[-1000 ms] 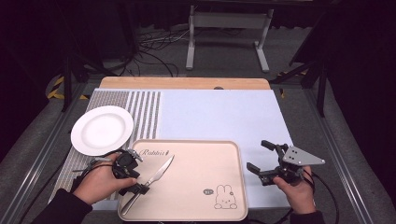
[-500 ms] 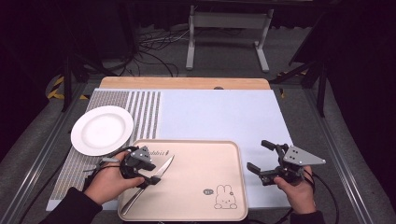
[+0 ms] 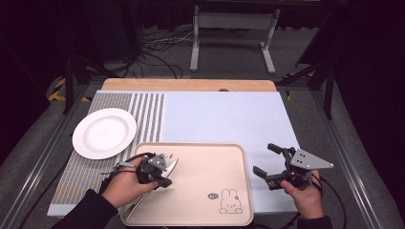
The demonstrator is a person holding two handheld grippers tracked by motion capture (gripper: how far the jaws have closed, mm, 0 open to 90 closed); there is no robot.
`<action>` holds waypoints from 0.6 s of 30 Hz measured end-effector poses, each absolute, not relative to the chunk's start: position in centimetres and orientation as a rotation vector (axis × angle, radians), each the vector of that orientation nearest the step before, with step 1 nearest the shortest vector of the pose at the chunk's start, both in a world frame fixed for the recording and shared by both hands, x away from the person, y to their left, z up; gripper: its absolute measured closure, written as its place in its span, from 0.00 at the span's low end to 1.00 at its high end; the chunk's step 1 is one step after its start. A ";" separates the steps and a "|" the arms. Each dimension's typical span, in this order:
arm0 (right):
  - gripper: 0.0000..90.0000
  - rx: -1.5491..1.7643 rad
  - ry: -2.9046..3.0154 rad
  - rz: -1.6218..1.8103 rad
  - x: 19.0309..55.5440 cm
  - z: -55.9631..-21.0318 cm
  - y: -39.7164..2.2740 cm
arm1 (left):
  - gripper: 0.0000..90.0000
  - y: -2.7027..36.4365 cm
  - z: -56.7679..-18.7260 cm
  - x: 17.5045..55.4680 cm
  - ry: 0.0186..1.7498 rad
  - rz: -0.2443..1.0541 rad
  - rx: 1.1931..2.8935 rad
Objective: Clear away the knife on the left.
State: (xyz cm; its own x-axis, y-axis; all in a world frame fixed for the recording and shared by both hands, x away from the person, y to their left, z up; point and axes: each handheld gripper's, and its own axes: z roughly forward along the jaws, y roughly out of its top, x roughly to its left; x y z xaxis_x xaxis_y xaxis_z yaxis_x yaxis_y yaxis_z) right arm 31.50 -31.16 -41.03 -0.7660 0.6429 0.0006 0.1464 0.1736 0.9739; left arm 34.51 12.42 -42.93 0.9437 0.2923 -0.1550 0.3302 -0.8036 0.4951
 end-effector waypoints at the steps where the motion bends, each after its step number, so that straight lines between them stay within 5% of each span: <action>1: 0.03 0.745 2.043 1.622 31.5 -41.0 -31.2 | 1.00 12.4 -43.0 34.5 0.446 -0.108 2.569; 18: 0.03 0.744 2.045 1.617 31.5 -41.1 -31.1 | 1.00 13.6 -43.6 34.5 0.469 -0.111 2.627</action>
